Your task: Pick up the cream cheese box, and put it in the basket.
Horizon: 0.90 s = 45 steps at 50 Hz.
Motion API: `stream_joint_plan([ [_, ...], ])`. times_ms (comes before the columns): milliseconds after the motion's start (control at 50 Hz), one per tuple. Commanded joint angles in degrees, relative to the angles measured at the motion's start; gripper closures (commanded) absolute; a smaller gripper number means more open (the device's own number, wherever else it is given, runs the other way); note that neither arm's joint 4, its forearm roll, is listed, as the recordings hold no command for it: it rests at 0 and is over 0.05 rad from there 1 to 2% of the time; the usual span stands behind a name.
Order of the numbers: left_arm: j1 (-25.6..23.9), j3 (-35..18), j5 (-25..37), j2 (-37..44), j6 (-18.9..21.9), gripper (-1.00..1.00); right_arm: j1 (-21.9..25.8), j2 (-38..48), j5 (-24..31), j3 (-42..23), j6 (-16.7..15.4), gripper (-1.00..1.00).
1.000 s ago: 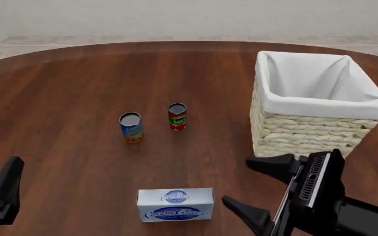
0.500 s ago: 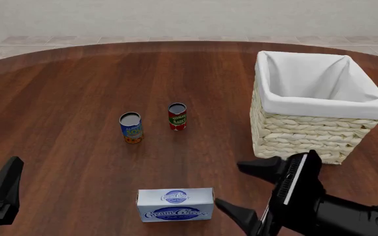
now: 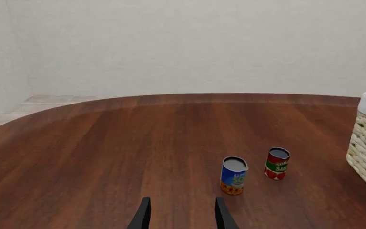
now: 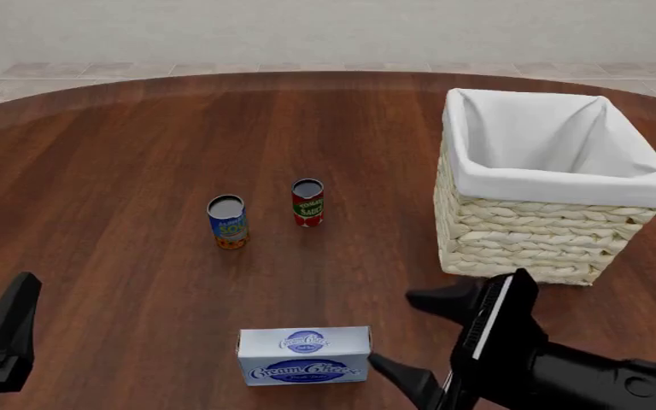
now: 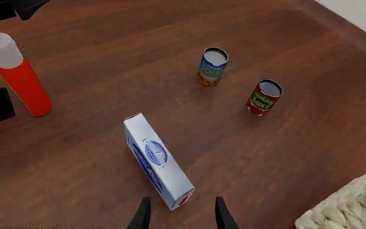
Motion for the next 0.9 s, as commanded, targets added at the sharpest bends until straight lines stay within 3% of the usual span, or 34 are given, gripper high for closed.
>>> stream_joint_plan([
  [20, -0.09, 0.00, 0.38, -0.38, 0.26, -1.00, -0.08, 2.47, -1.58, 0.35, 0.15, -1.00],
  [900, 0.02, 0.01, 0.18, -0.36, -0.01, -1.00, 0.42, 13.21, -8.01, 0.17, 1.51, -1.00],
])
